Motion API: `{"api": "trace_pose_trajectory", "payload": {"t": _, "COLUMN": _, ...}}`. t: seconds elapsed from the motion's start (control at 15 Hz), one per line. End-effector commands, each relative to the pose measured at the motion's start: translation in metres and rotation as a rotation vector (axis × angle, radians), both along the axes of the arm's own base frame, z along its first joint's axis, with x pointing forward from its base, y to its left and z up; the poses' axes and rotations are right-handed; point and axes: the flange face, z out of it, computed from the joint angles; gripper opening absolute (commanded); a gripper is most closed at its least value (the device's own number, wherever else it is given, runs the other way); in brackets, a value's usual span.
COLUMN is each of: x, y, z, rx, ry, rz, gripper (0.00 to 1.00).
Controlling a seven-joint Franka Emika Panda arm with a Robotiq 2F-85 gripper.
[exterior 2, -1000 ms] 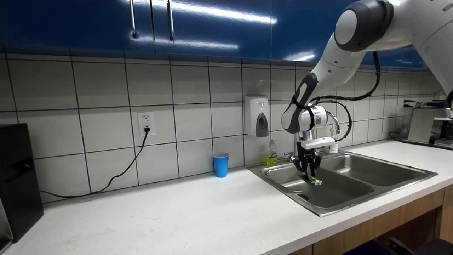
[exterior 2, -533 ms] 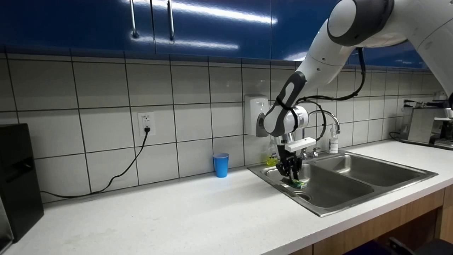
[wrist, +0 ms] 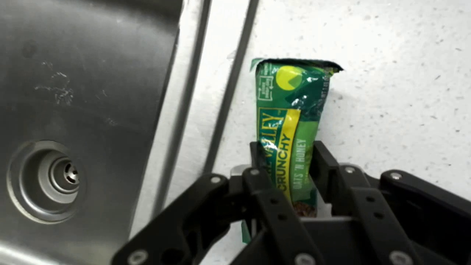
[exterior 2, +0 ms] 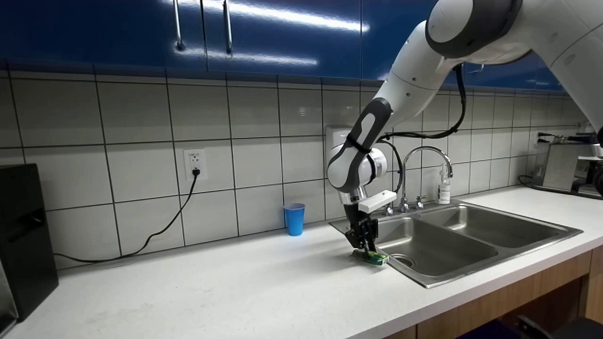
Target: Remove the chocolate bar from the sink
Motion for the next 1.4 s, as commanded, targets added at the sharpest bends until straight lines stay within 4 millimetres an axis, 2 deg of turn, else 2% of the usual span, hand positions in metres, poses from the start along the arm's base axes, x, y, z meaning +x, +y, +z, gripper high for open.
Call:
{"api": "trace_pose_trajectory", "payload": {"t": 0.0, "x": -0.007, "y": 0.023, "z": 0.0, "rx": -0.004, "ry": 0.023, "rz": 0.09, "gripper": 0.1}}
{"api": "trace_pose_trajectory", "payload": {"t": 0.27, "x": -0.011, "y": 0.037, "z": -0.007, "rx": -0.007, "ry": 0.024, "rz": 0.125, "gripper": 0.1}}
{"api": "trace_pose_trajectory", "payload": {"t": 0.53, "x": -0.016, "y": 0.041, "z": -0.012, "rx": -0.02, "ry": 0.036, "rz": 0.144, "gripper": 0.1}}
{"api": "trace_pose_trajectory", "payload": {"t": 0.6, "x": -0.017, "y": 0.041, "z": -0.013, "rx": -0.023, "ry": 0.039, "rz": 0.148, "gripper": 0.51}}
{"api": "trace_pose_trajectory", "payload": {"t": 0.67, "x": -0.018, "y": 0.042, "z": -0.013, "rx": -0.022, "ry": 0.041, "rz": 0.15, "gripper": 0.62}}
{"api": "trace_pose_trajectory", "payload": {"t": 1.0, "x": -0.026, "y": 0.041, "z": -0.011, "rx": -0.011, "ry": 0.051, "rz": 0.127, "gripper": 0.98}}
{"api": "trace_pose_trajectory", "payload": {"t": 1.33, "x": -0.032, "y": 0.031, "z": 0.005, "rx": 0.009, "ry": 0.033, "rz": 0.089, "gripper": 1.0}}
